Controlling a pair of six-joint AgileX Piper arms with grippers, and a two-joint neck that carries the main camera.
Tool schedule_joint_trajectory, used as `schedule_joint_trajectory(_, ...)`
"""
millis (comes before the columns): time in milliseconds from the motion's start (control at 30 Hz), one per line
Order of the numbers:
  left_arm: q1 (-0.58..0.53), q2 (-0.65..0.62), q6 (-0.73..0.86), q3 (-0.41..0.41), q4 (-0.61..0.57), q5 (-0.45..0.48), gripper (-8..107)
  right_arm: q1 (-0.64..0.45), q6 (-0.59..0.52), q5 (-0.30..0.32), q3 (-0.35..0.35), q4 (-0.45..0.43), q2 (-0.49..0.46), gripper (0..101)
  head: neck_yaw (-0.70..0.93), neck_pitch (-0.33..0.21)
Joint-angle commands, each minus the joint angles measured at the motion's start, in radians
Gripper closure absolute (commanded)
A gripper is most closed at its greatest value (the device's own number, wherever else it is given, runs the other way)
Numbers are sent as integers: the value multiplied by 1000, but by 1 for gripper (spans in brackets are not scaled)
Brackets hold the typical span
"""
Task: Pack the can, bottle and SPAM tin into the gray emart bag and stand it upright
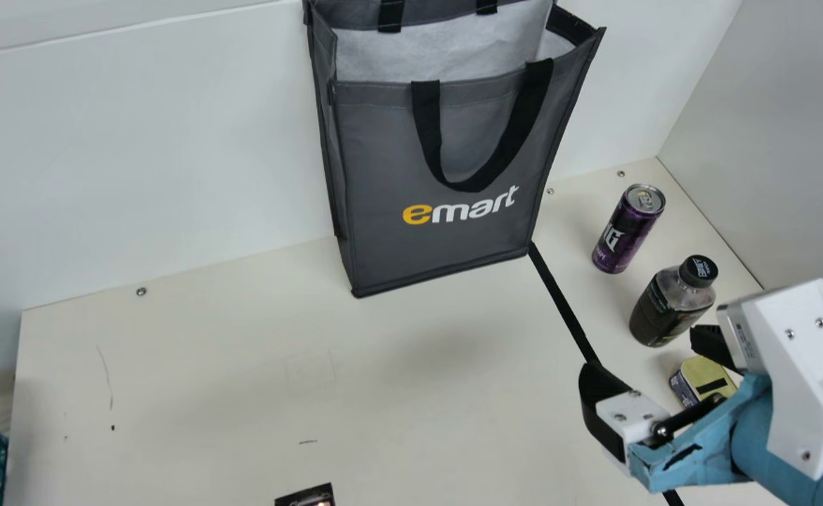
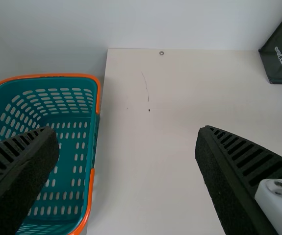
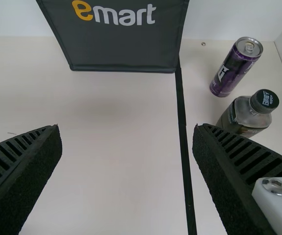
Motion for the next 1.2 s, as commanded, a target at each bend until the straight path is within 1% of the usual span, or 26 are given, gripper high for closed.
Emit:
schedule_joint_trajectory(0, 0, 0, 0, 0, 0, 0, 9, 0, 0, 0, 0, 0, 0, 6, -2, -23)
schedule_joint_trajectory(967, 0, 0, 0, 0, 0, 0, 9, 0, 0, -1, 0, 0, 1, 6, -2, -23)
schedule_joint_trajectory(1167, 0, 0, 0, 0, 0, 0, 9, 6, -6, -6, -13, -5, 15, 6, -2, -23)
